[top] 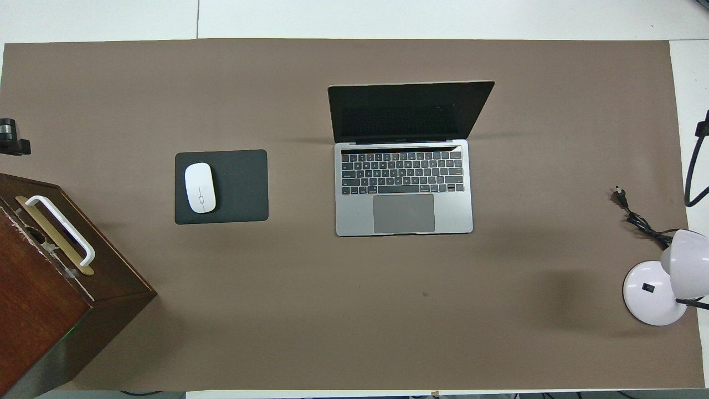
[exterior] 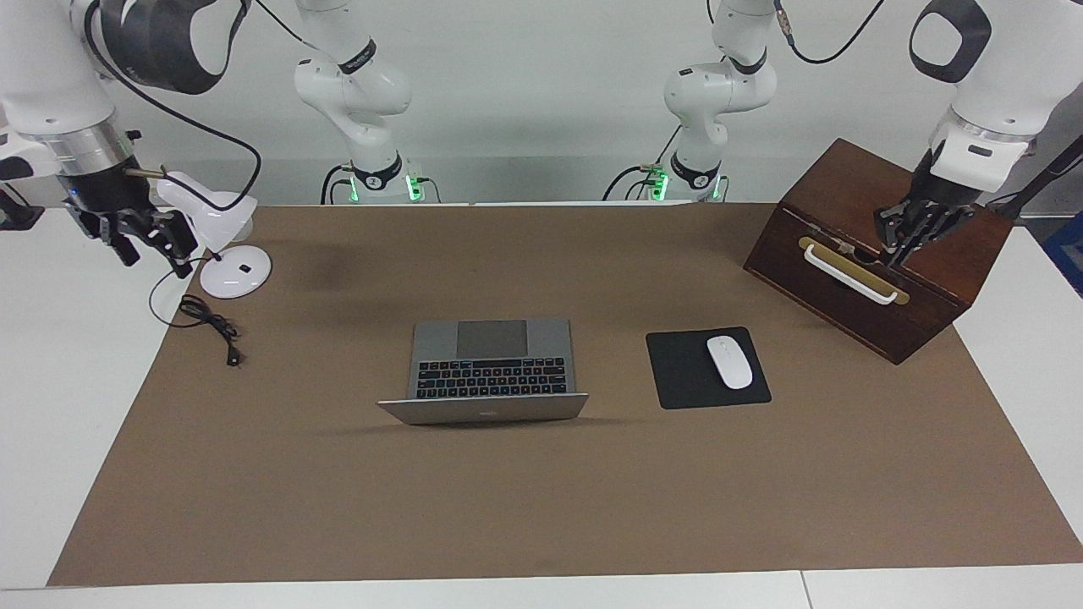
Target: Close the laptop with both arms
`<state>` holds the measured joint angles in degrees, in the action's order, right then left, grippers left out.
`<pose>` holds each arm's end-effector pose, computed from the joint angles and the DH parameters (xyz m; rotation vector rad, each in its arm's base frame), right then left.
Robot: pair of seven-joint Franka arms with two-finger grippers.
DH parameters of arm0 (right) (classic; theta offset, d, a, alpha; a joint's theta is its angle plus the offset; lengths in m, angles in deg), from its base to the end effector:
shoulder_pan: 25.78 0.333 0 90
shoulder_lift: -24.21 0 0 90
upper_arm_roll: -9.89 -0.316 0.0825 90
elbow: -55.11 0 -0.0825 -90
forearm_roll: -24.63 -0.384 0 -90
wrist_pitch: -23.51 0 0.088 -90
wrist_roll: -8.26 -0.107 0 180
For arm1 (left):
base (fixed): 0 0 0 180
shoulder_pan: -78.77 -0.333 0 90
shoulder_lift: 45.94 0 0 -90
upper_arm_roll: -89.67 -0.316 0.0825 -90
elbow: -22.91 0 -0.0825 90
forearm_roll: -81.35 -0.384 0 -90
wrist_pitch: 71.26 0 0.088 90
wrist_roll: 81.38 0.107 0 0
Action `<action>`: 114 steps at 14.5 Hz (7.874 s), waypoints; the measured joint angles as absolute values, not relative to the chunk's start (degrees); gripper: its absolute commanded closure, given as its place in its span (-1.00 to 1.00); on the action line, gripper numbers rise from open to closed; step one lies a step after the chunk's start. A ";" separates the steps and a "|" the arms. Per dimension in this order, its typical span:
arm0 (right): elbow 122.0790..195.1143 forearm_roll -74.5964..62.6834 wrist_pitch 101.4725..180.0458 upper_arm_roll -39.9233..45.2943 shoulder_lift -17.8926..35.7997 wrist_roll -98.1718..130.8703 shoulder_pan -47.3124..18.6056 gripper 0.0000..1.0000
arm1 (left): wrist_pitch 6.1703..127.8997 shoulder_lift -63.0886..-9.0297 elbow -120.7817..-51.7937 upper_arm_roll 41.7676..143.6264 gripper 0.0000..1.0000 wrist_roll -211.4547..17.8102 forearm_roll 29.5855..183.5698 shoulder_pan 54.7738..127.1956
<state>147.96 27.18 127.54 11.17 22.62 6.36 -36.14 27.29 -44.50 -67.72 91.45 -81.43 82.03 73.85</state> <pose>0.5723 -0.1215 0.6084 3.0526 -0.3512 0.2510 0.5758 0.0307 0.6190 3.1258 0.0888 0.1775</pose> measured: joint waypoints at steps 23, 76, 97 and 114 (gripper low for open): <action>148.13 27.20 133.84 11.06 21.40 14.57 -36.10 1.00 | 54.98 -51.32 -90.35 92.70 1.00 -77.50 88.78 81.94; 112.27 41.53 147.81 9.66 -15.04 -40.64 -6.36 1.00 | 128.20 -30.08 -118.67 92.66 1.00 -76.78 89.94 118.54; 105.96 41.46 166.37 6.57 -23.15 -46.27 -5.77 1.00 | 129.01 -29.87 -119.30 92.63 1.00 -76.12 89.94 119.23; 105.95 27.52 163.60 6.57 -25.25 -46.44 -7.87 1.00 | 129.32 -29.87 -119.48 92.62 1.00 -75.97 89.94 119.27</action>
